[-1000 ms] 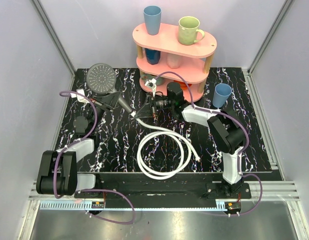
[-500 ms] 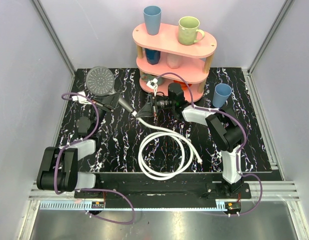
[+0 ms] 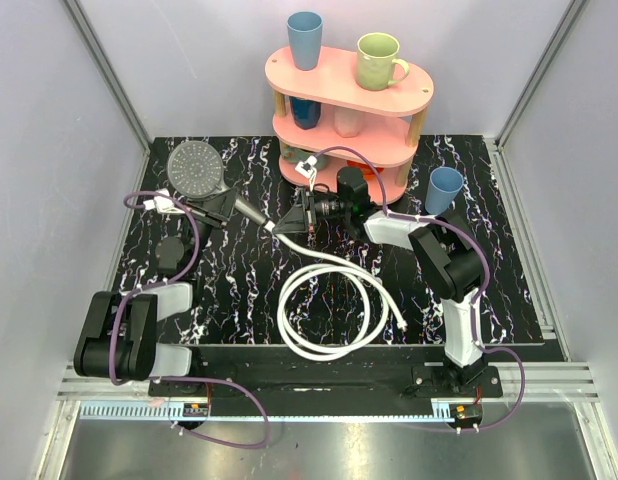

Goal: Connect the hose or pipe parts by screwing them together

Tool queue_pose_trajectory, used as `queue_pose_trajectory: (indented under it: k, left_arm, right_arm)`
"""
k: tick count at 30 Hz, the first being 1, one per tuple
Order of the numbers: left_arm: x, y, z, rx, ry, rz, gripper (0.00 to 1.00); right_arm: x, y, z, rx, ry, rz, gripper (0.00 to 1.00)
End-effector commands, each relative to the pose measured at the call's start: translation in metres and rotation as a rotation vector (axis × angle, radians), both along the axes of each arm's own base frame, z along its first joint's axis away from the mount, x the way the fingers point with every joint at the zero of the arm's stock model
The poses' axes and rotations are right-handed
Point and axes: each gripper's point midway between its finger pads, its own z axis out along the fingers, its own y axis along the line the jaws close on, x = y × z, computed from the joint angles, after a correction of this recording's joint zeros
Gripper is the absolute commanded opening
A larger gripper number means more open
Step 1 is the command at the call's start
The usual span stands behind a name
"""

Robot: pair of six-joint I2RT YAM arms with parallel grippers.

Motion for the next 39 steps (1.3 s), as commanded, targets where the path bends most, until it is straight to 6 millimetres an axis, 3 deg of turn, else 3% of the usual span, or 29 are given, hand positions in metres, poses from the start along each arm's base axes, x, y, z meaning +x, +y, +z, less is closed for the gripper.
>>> queue_pose_trajectory:
  k: [1,6,11,23,27,31,39]
  left_arm:
    - [-0.025,-0.011,0.028,0.079,-0.244,-0.03,0.0]
    - [-0.023,-0.01,0.024,0.082,-0.234,-0.021,0.0]
    - [-0.019,-0.006,0.019,0.068,-0.212,0.005,0.0]
    - [-0.002,0.016,-0.004,0.017,-0.12,0.131,0.0]
    - [0.0,0.022,-0.004,0.009,-0.116,0.166,0.0]
    - [0.002,0.027,-0.005,-0.02,-0.102,0.192,0.0]
    - [0.015,0.043,-0.025,-0.076,-0.026,0.271,0.0]
  right_arm:
    - [0.019,-0.002,0.063,0.145,-0.138,-0.071,0.03]
    - [0.019,-0.005,0.06,0.161,-0.07,-0.064,0.01]
    - [0.034,-0.008,0.055,0.171,-0.026,-0.058,0.0]
    - [0.073,0.016,0.048,0.118,-0.037,-0.047,0.0]
    - [0.073,0.016,0.045,0.148,-0.007,-0.036,0.01]
    - [0.072,0.016,0.037,0.145,0.023,-0.044,0.09]
    - [0.078,0.004,0.023,0.115,0.041,-0.08,0.22]
